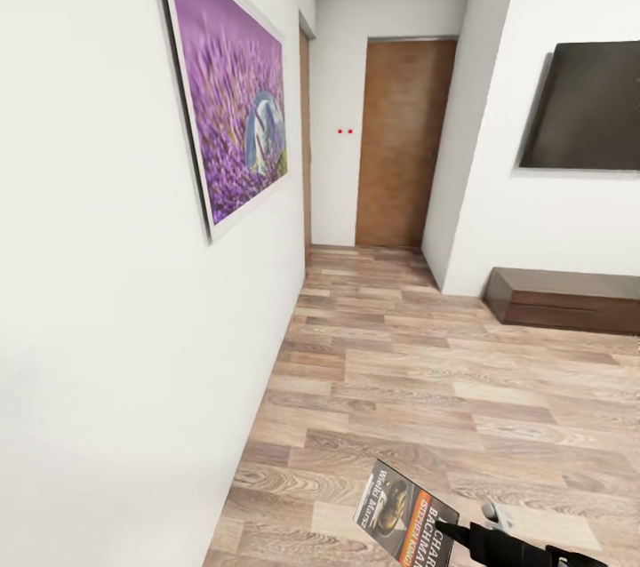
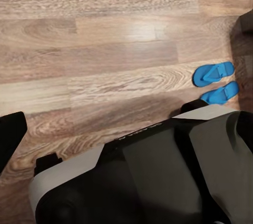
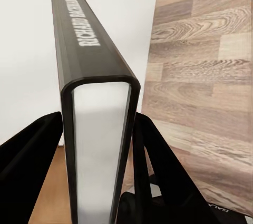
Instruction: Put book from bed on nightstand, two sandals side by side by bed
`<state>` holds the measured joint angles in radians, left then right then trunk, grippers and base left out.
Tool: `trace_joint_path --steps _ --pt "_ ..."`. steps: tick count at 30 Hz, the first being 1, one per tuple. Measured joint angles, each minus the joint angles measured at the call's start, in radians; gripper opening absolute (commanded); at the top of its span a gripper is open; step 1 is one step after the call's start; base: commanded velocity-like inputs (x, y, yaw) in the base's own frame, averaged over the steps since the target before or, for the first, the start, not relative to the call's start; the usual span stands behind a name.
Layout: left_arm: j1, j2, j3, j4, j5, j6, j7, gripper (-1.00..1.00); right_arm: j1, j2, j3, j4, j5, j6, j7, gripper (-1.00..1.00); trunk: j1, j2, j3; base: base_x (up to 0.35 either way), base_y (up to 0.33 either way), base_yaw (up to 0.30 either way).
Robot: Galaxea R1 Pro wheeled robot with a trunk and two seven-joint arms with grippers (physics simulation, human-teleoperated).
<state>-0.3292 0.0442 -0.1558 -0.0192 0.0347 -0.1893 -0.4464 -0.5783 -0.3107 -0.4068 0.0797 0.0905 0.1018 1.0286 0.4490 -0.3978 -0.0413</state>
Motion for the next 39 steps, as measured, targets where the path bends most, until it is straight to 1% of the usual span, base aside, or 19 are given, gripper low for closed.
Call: trace_joint_path --steps 24,31,39 --pt "0.0 0.0 -0.001 0.0 0.0 0.001 0.0 1.0 0.0 0.0 0.001 0.0 0.0 0.0 0.0 -1.0 0.0 0.0 0.0 0.313 0.0 -0.002" --pt "0.0 0.0 0.0 0.0 0.0 0.0 0.0 1.0 0.0 0.0 -0.002 0.0 0.0 0.0 0.0 -1.0 0.0 0.0 0.0 0.065 0.0 -0.017" --pt "0.0 0.0 0.0 0.0 0.0 0.0 0.0 1.0 0.0 0.0 -0.002 0.0 0.0 0.0 0.0 -1.0 0.0 0.0 0.0 0.003 0.0 -0.188"
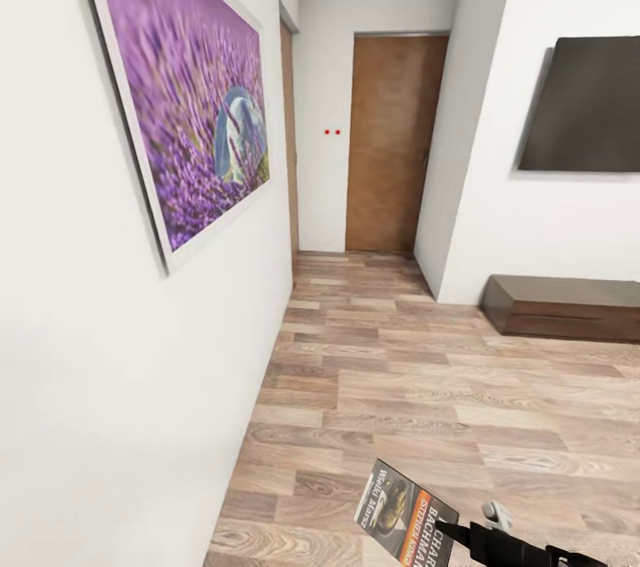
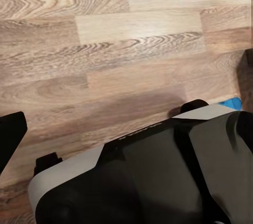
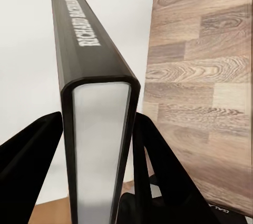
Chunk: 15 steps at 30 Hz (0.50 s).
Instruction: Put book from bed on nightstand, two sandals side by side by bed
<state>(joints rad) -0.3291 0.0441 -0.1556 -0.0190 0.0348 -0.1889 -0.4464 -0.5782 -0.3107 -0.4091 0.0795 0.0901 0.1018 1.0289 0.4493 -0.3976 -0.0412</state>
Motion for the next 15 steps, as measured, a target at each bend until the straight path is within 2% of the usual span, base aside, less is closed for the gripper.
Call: trace_joint_path --steps 2,8,12,15 --pt "0.0 0.0 0.0 0.0 0.0 0.0 0.0 1.0 0.0 0.0 0.0 0.0 0.0 0.0 0.0 -1.0 0.0 0.0 0.0 0.032 0.004 -0.088" --pt "0.0 0.0 0.0 0.0 0.0 0.0 0.0 1.0 0.0 0.0 0.0 0.0 0.0 0.0 0.0 -1.0 0.0 0.0 0.0 0.188 0.093 -0.015" --pt "0.0 0.0 0.0 0.0 0.0 0.0 0.0 1.0 0.0 0.0 0.0 0.0 0.0 0.0 0.0 -1.0 0.0 0.0 0.0 0.041 0.036 -0.001" --pt "0.0 0.0 0.0 0.0 0.0 0.0 0.0 1.0 0.0 0.0 0.001 0.0 0.0 0.0 0.0 -1.0 0.0 0.0 0.0 0.083 0.162 0.0"
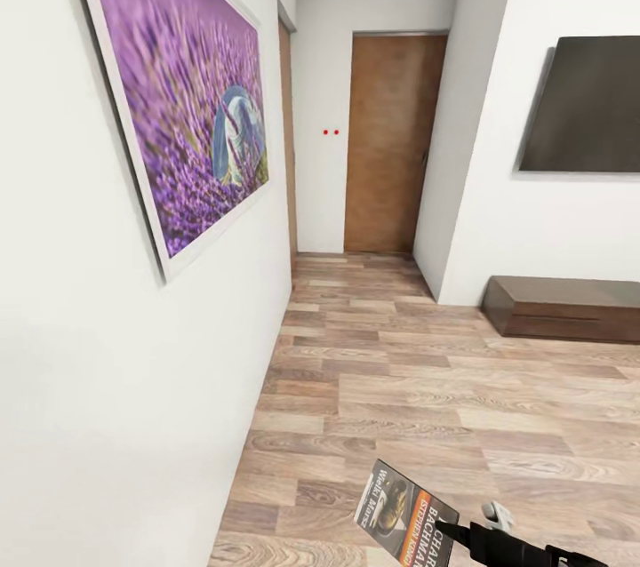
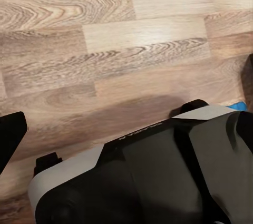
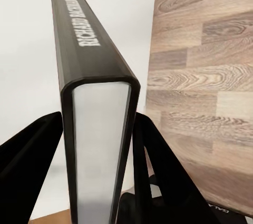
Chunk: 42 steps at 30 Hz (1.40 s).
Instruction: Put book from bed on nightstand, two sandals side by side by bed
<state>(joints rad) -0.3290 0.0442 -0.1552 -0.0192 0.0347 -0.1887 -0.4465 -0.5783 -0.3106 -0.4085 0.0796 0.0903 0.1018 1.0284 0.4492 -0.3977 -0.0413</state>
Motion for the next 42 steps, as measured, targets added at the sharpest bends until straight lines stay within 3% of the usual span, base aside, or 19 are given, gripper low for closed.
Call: trace_joint_path --steps 8,24,42 --pt "0.0 0.0 -0.001 0.0 0.0 0.0 0.0 1.0 0.0 0.0 0.002 0.0 0.0 0.0 0.0 -1.0 0.0 0.0 0.0 0.097 0.055 0.0" --pt "0.0 0.0 -0.001 0.0 0.0 0.001 0.0 1.0 0.0 0.0 0.001 0.0 0.0 0.0 0.0 -1.0 0.0 0.0 0.0 0.311 0.001 -0.023" --pt "0.0 0.0 0.0 0.0 0.0 0.0 0.0 1.0 0.0 0.0 0.001 0.0 0.0 0.0 0.0 -1.0 0.0 0.0 0.0 0.036 0.0 -0.264"
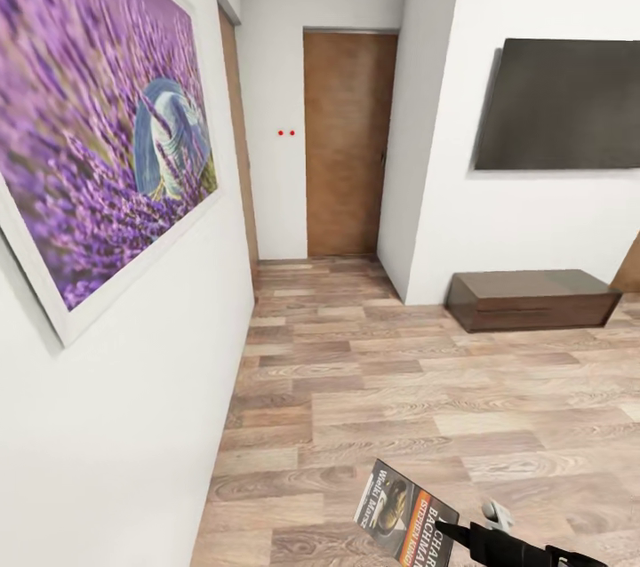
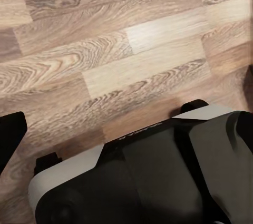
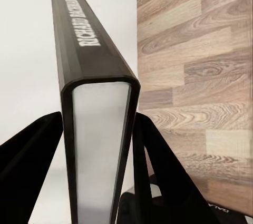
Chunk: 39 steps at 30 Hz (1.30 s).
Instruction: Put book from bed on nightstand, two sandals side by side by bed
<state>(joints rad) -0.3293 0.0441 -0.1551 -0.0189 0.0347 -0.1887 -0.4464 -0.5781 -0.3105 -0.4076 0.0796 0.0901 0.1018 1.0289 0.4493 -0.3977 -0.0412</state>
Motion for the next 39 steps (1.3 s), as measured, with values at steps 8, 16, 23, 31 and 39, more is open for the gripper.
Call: trace_joint_path --steps 8,16,23,31,39 --pt "0.0 0.0 0.0 0.0 0.0 0.001 0.0 1.0 0.0 0.0 0.0 0.0 0.0 0.0 0.0 -1.0 0.0 0.0 0.0 0.283 0.0 -0.169" --pt "0.0 0.0 -0.001 0.0 0.0 0.001 0.0 1.0 0.0 0.0 0.002 0.0 0.0 0.0 0.0 -1.0 0.0 0.0 0.0 0.329 0.0 -0.021" --pt "0.0 0.0 -0.001 0.0 0.0 0.001 0.0 1.0 0.0 0.0 0.003 0.0 0.0 0.0 0.0 -1.0 0.0 0.0 0.0 0.331 0.0 -0.183" --pt "0.0 0.0 -0.001 0.0 0.0 0.001 0.0 1.0 0.0 0.0 0.003 0.0 0.0 0.0 0.0 -1.0 0.0 0.0 0.0 0.33 0.0 -0.229" --pt "0.0 0.0 -0.001 0.0 0.0 0.001 0.0 1.0 0.0 0.0 0.003 0.0 0.0 0.0 0.0 -1.0 0.0 0.0 0.0 0.326 0.0 -0.03"
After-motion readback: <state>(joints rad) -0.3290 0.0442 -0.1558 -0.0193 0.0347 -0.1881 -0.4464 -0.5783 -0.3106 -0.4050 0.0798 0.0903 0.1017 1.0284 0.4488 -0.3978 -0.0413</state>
